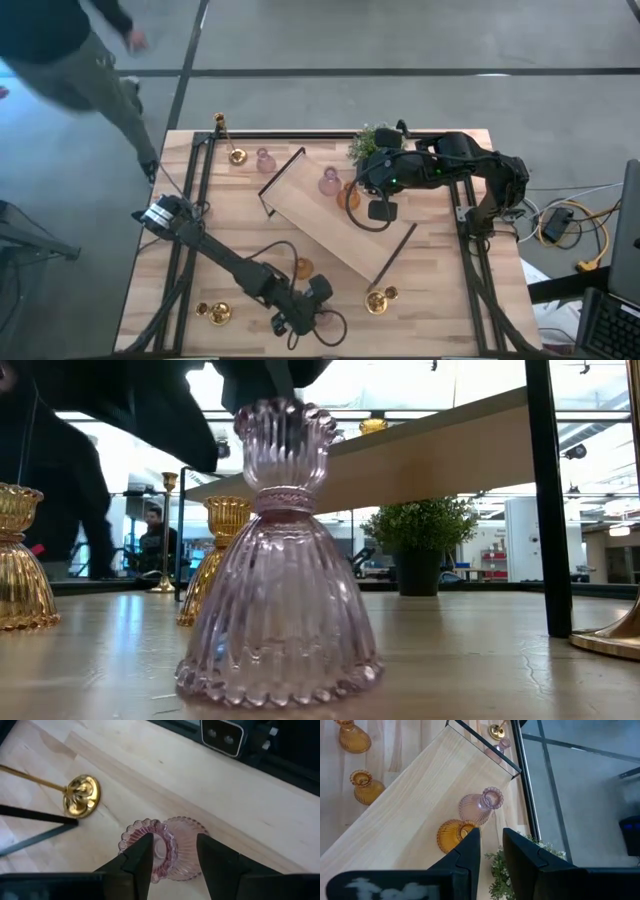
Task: Pick & Place candle stick holders
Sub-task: Put the light pink glass candle holder on the shelf
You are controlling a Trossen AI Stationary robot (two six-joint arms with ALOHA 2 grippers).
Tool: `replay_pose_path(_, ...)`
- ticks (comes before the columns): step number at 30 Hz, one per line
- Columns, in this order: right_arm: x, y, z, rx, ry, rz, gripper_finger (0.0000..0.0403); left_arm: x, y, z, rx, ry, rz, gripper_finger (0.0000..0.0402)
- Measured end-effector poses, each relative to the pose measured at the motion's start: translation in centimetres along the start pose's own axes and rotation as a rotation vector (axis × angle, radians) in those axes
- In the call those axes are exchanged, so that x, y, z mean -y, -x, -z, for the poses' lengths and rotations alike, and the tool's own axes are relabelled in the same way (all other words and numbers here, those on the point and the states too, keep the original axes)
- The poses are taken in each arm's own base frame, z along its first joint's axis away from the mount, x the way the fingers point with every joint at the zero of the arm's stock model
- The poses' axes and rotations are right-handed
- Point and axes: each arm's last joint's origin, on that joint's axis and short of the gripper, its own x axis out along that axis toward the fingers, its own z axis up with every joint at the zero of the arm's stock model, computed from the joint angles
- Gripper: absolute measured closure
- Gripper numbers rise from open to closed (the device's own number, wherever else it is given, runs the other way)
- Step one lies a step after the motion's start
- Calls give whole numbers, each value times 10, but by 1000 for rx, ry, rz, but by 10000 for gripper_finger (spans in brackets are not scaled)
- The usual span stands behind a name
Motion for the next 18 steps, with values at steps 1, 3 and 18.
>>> replay_pose_path(1,0,0,0,0,0,0,325,0,0,1,-11,2,4,248)
replay_pose_path(3,0,0,0,0,0,0,329,1,1,3,-46,14,8,248)
replay_pose_path(18,0,0,0,0,0,0,332,1,7,12,-223,30,-39,307)
